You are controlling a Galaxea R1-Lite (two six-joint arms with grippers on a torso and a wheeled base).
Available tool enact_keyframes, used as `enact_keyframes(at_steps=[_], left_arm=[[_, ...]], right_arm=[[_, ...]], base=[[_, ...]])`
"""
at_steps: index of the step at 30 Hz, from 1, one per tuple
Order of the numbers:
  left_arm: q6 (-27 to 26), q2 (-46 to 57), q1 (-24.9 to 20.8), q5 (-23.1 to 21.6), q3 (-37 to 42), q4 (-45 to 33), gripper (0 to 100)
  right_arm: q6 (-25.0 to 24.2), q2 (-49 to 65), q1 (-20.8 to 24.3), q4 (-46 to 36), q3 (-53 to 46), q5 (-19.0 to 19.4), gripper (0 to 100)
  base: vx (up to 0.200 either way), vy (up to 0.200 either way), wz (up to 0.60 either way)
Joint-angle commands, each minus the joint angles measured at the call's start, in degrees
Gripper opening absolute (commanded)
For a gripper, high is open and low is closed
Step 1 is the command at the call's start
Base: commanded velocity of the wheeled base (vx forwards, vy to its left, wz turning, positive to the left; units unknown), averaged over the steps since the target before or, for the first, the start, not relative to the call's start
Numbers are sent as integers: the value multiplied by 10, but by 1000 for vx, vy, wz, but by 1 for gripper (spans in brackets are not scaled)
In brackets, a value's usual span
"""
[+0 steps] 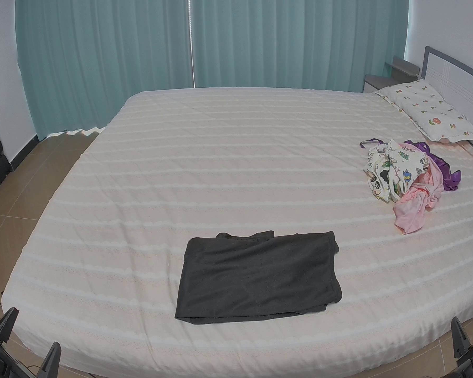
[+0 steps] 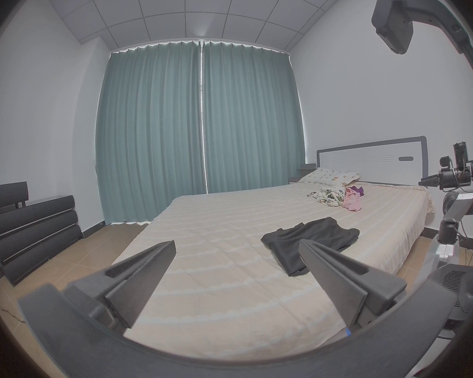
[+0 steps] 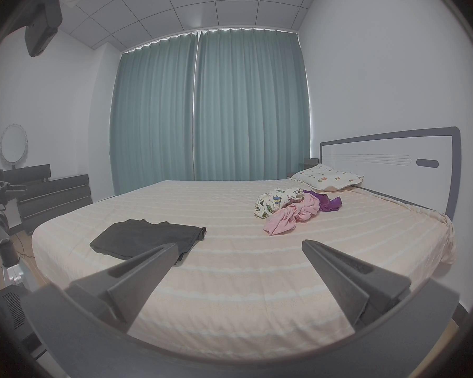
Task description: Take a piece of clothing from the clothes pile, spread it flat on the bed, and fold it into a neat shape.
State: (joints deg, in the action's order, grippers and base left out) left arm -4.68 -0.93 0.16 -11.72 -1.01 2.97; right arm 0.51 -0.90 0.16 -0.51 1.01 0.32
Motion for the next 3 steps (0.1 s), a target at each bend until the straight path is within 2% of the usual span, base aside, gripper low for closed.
enact_keyframes(at_steps=[1, 3], left_arm=[[0, 7, 0, 2, 10, 0, 100], [0, 7, 0, 2, 10, 0, 100]], right_arm=[[0, 9, 0, 0, -7, 0, 100], [0, 9, 0, 0, -7, 0, 100]], base=[[0, 0, 0], [0, 0, 0]])
